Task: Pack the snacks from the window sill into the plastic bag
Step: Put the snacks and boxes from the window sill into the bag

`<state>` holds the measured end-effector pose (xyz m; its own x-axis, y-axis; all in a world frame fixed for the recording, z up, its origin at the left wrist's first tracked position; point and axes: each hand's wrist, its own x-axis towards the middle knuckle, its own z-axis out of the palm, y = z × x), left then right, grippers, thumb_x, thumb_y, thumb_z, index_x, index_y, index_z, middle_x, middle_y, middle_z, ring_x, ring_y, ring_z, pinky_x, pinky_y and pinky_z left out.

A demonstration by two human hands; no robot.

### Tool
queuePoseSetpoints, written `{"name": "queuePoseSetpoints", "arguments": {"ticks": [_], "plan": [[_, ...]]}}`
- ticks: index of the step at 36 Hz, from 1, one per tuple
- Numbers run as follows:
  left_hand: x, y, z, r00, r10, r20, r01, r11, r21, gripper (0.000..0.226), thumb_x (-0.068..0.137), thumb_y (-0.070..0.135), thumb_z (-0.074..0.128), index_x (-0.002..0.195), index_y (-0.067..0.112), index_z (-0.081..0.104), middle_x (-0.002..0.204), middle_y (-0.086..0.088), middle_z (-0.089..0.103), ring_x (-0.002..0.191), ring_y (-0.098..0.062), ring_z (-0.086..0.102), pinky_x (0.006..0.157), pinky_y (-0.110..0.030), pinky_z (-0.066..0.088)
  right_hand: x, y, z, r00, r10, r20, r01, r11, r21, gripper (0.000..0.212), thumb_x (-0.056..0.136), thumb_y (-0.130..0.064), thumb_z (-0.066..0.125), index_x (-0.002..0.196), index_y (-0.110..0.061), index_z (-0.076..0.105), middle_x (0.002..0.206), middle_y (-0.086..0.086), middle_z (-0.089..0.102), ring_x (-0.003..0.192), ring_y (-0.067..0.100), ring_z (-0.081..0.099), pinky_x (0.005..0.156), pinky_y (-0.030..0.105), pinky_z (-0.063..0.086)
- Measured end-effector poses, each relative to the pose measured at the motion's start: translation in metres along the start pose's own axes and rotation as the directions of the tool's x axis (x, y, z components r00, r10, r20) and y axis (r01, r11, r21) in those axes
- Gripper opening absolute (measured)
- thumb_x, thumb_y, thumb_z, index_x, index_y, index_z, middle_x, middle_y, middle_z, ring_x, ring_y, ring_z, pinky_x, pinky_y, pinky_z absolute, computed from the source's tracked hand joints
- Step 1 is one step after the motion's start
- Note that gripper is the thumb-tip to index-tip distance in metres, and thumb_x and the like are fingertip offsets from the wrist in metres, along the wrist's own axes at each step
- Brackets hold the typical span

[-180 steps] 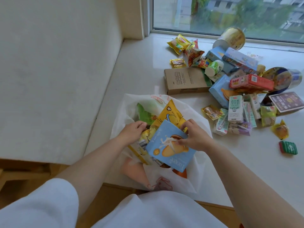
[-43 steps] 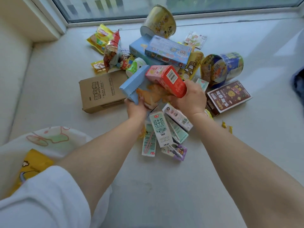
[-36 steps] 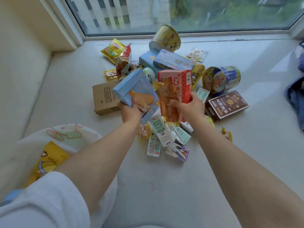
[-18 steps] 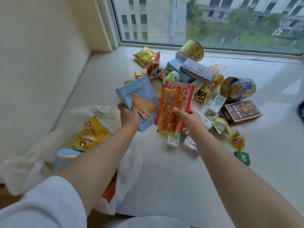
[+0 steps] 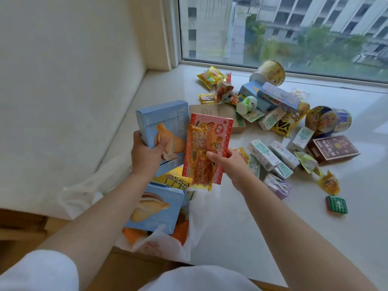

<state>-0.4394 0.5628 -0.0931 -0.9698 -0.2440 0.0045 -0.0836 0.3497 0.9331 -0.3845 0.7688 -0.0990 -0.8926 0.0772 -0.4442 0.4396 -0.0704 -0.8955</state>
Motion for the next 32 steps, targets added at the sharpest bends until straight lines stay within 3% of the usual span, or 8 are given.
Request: {"name": "queuePoseSetpoints", "arguments": {"ticks": [6, 11, 16, 21, 23, 25, 28, 32], "plan": [[-0.004, -0.016, -0.058, 0.956, 0.29, -0.035, -0.281, 0.946, 0.16, 0.043, 0.077, 0.035, 0.075, 0.096, 0.014, 0.042, 0.08, 0.008, 0.049, 0.075, -0.02, 0.053, 0.055, -0.024, 0.037, 0.001, 0.01, 0.028, 0.975, -0.014, -0.22, 0.018, 1.0, 0.018, 0.046, 0.076, -0.027, 0.076, 0.117, -0.019, 0.056, 0.104, -0.006, 0.064, 0.092, 0.012, 0.061, 0.072, 0.024, 0.049], [0.0, -0.058, -0.088, 0.828, 0.497, 0.258, -0.56, 0.756, 0.34, 0.039, 0.073, 0.037, 0.054, 0.103, 0.018, 0.037, 0.099, -0.009, 0.051, 0.07, -0.041, 0.062, 0.053, -0.034, 0.041, 0.006, 0.024, 0.045, 0.925, -0.03, -0.378, -0.029, 0.988, -0.149, 0.052, 0.074, -0.031, 0.077, 0.118, -0.018, 0.053, 0.106, -0.004, 0.061, 0.093, 0.016, 0.057, 0.077, 0.03, 0.047], [-0.013, -0.097, -0.097, 0.771, 0.364, 0.522, -0.608, 0.662, 0.438, 0.077, 0.058, 0.005, 0.084, 0.119, 0.023, 0.039, 0.097, -0.016, 0.068, 0.062, -0.039, 0.066, 0.043, -0.033, 0.047, 0.006, 0.039, 0.062, 0.892, -0.073, -0.447, -0.09, 0.939, -0.333, 0.048, 0.075, -0.034, 0.076, 0.113, -0.019, 0.051, 0.098, -0.001, 0.061, 0.088, 0.02, 0.059, 0.058, 0.027, 0.048], [-0.022, -0.111, -0.105, 0.622, 0.429, 0.655, -0.752, 0.559, 0.348, 0.066, 0.066, 0.043, 0.071, 0.124, 0.026, 0.044, 0.111, -0.004, 0.068, 0.084, -0.025, 0.07, 0.057, -0.029, 0.055, 0.003, 0.046, 0.07, 0.878, -0.073, -0.474, -0.181, 0.865, -0.468, 0.047, 0.075, -0.036, 0.075, 0.108, -0.017, 0.048, 0.091, -0.002, 0.058, 0.087, 0.023, 0.058, 0.078, 0.039, 0.052], [-0.023, -0.111, -0.103, 0.571, 0.306, 0.762, -0.77, 0.522, 0.367, 0.071, 0.072, 0.061, 0.058, 0.133, 0.034, 0.036, 0.134, 0.001, 0.055, 0.113, -0.022, 0.06, 0.079, -0.033, 0.056, 0.003, 0.048, 0.071, 0.876, -0.061, -0.478, -0.21, 0.845, -0.492, 0.046, 0.075, -0.038, 0.074, 0.107, -0.018, 0.048, 0.091, -0.002, 0.057, 0.085, 0.023, 0.057, 0.076, 0.036, 0.051], [-0.017, -0.114, -0.096, 0.545, 0.056, 0.837, -0.717, 0.549, 0.43, 0.082, 0.073, 0.075, 0.051, 0.143, 0.046, 0.02, 0.154, 0.006, 0.027, 0.138, -0.019, 0.032, 0.106, -0.037, 0.038, 0.004, 0.049, 0.071, 0.871, -0.054, -0.489, -0.231, 0.832, -0.504, 0.047, 0.075, -0.039, 0.074, 0.108, -0.017, 0.048, 0.092, -0.001, 0.058, 0.082, 0.021, 0.055, 0.074, 0.033, 0.049], [-0.004, -0.11, -0.08, 0.497, -0.063, 0.866, -0.718, 0.532, 0.45, 0.1, 0.05, 0.098, 0.018, 0.138, 0.057, -0.006, 0.159, 0.006, 0.001, 0.146, -0.025, 0.008, 0.116, -0.046, 0.021, 0.005, 0.05, 0.072, 0.868, -0.048, -0.495, -0.251, 0.817, -0.519, 0.048, 0.075, -0.041, 0.073, 0.108, -0.018, 0.048, 0.092, -0.001, 0.058, 0.083, 0.022, 0.056, 0.075, 0.034, 0.05], [0.013, -0.101, -0.062, 0.421, -0.132, 0.897, -0.782, 0.449, 0.433, 0.097, 0.07, 0.079, 0.05, 0.141, 0.055, -0.011, 0.158, 0.007, -0.018, 0.145, -0.024, -0.016, 0.115, -0.058, 0.007, 0.005, 0.05, 0.072, 0.873, -0.048, -0.486, -0.269, 0.783, -0.561, 0.047, 0.075, -0.042, 0.072, 0.107, -0.018, 0.046, 0.092, -0.002, 0.057, 0.083, 0.022, 0.057, 0.073, 0.035, 0.05]]}}
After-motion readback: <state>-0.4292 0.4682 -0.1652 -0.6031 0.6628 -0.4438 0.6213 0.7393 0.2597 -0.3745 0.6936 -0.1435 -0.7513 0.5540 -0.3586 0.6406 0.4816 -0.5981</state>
